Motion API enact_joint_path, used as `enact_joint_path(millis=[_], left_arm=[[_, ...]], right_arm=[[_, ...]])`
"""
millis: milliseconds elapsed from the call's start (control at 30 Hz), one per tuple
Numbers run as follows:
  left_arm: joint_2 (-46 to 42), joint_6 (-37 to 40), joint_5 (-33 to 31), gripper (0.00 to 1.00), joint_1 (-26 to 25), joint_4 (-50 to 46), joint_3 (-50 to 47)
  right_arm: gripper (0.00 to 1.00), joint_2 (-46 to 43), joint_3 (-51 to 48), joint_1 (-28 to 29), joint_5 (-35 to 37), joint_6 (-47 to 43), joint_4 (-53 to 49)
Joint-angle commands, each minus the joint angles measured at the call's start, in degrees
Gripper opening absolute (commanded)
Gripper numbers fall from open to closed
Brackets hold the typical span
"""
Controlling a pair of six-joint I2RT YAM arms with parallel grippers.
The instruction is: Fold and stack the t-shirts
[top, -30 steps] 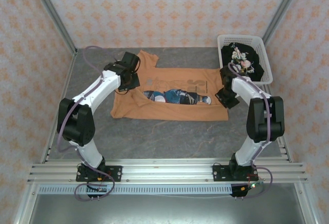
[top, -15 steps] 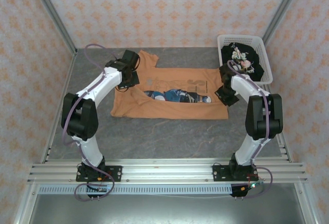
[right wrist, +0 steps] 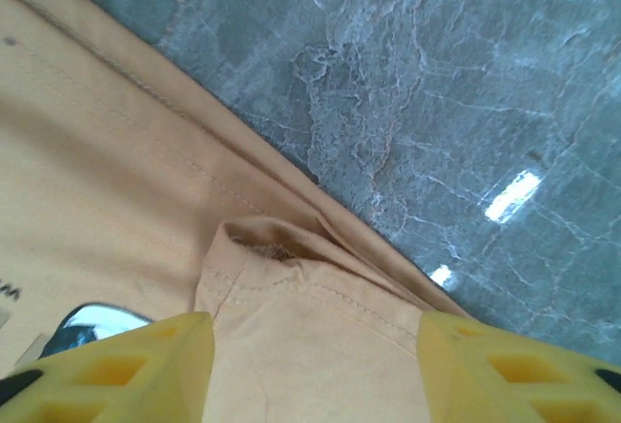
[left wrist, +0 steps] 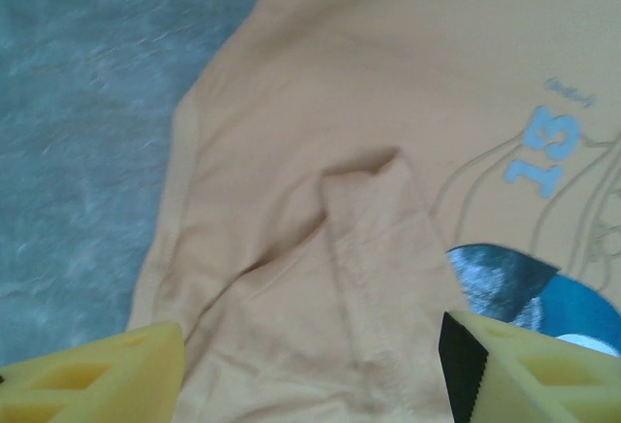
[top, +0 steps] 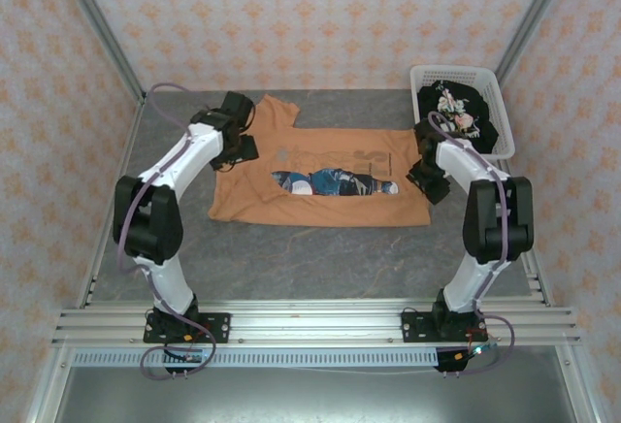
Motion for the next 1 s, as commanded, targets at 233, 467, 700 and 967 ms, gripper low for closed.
enact_joint_path(millis=[233,467,700,967], left_arm=[[-17.6,-8.5,14.2,0.66,9.7,0.5,-28.9],[-16.9,-12.8,18.0,0.63,12.0,8.2,-34.7],[-22.0,-18.3,17.4,0.59,17.4,14.6,-40.1],[-20.3,-26.2,20.0,0.47,19.4,22.1,-42.7]], right_arm=[[0.54,-16.6,-14.0,-0.4,-3.2,-7.1,-0.6],[0.53,-18.8,-21.6,-2.4,-6.5,-8.4,3.3],[0.50,-17.4,-23.5,-3.2,-7.8,-8.1,5.6],[0.46,-16.2,-24.1,-3.3,-8.2,-7.4,7.3]])
